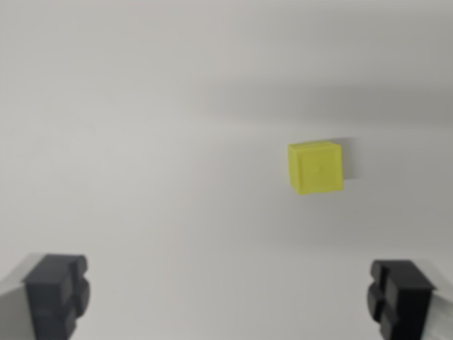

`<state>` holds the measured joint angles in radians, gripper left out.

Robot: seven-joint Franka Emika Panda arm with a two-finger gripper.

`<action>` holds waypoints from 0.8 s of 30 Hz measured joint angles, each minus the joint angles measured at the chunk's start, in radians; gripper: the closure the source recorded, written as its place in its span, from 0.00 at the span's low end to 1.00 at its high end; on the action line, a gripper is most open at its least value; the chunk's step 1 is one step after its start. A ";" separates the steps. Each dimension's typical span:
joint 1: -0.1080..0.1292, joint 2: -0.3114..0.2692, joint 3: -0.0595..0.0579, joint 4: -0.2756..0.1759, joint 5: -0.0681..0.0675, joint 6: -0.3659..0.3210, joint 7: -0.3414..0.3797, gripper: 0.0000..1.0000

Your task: Pick yellow cube

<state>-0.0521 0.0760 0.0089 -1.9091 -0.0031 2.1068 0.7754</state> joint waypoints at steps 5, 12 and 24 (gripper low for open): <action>0.000 0.000 0.000 0.000 0.000 -0.001 -0.001 0.00; -0.009 0.009 0.000 -0.018 0.001 0.020 -0.016 0.00; -0.026 0.035 0.000 -0.060 0.003 0.076 -0.041 0.00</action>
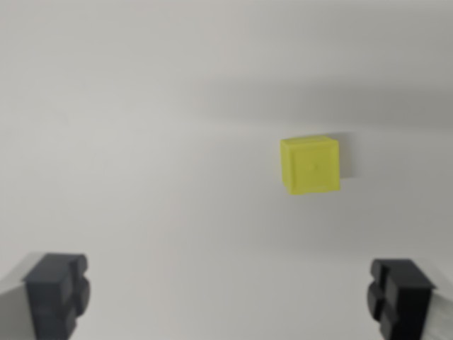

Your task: Pick yellow cube

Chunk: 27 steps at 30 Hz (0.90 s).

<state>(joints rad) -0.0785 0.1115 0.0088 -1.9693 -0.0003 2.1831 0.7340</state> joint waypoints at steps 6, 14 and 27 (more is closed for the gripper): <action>-0.008 0.015 0.000 -0.018 0.001 0.028 -0.013 0.00; -0.020 0.038 0.000 -0.040 0.002 0.065 -0.030 0.00; -0.038 0.081 0.000 -0.068 0.003 0.123 -0.058 0.00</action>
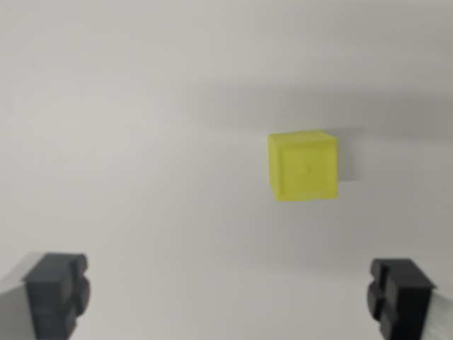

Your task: Pick yellow cube

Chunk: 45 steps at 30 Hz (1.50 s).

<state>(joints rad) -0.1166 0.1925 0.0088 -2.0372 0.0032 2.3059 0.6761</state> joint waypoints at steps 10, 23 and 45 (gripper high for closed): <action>-0.014 0.037 0.000 -0.016 0.001 0.043 -0.021 0.00; -0.032 0.091 0.000 -0.029 0.001 0.098 -0.048 0.00; -0.063 0.195 0.000 -0.032 -0.001 0.184 -0.091 0.00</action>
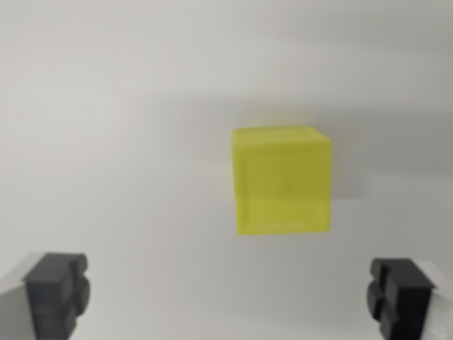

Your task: Pick yellow cube

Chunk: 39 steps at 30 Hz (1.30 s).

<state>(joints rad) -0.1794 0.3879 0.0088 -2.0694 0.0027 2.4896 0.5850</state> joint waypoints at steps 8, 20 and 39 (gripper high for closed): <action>-0.011 0.042 0.000 0.004 -0.002 0.029 -0.015 0.00; -0.028 0.107 0.000 0.018 -0.005 0.069 -0.037 0.00; -0.046 0.209 0.000 0.048 -0.011 0.131 -0.057 0.00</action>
<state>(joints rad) -0.2250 0.5974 0.0088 -2.0217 -0.0079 2.6203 0.5279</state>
